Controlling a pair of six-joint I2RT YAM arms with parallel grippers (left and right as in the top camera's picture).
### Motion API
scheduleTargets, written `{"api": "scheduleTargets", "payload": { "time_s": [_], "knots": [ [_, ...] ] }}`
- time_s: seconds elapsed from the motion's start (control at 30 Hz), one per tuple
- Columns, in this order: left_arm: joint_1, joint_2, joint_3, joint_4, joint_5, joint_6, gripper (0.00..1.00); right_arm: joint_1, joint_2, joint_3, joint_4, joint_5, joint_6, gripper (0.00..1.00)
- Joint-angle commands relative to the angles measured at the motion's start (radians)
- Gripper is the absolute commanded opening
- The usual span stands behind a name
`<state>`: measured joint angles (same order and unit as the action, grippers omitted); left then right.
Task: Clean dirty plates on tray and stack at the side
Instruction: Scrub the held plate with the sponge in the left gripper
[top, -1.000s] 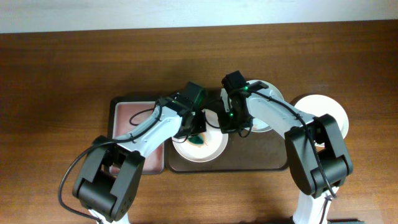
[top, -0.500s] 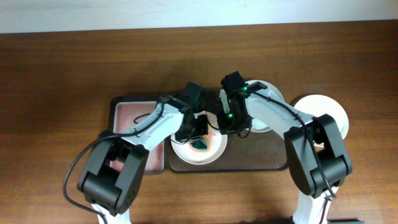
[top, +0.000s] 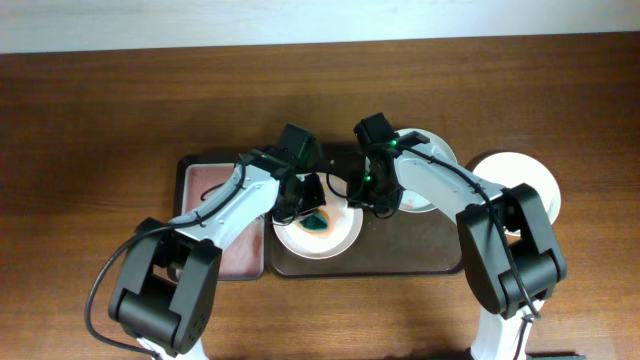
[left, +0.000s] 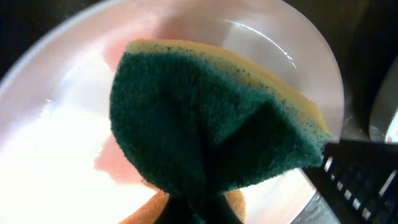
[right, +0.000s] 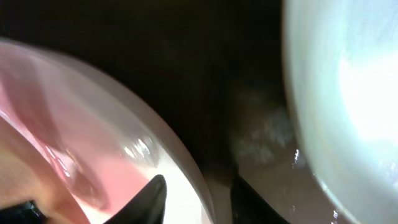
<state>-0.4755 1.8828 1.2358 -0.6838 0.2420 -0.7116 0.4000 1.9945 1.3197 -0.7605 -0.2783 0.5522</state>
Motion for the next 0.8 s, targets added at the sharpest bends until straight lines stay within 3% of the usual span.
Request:
{"api": "scheduleTargets", "payload": {
  "time_s": [0.0,0.17,0.4,0.6,0.77],
  "knots": [
    [-0.032,-0.032,-0.011,0.020,0.014,-0.064,0.00,-0.003,-0.002,-0.008,0.017,0.024,0.014,0.04],
    [-0.101,-0.030,-0.025,0.029,-0.121,-0.176,0.00,-0.001,-0.002,-0.008,-0.022,0.024,0.049,0.04],
    [-0.105,-0.030,-0.066,0.059,-0.356,-0.178,0.00,-0.001,-0.002,-0.008,-0.071,0.025,0.048,0.04],
    [-0.071,-0.058,-0.066,0.064,-0.385,-0.178,0.00,-0.001,-0.002,-0.008,-0.128,0.090,0.044,0.04],
    [-0.059,-0.094,-0.067,0.124,-0.308,-0.178,0.00,-0.001,-0.002,-0.008,-0.126,0.089,0.028,0.04]
  ]
}}
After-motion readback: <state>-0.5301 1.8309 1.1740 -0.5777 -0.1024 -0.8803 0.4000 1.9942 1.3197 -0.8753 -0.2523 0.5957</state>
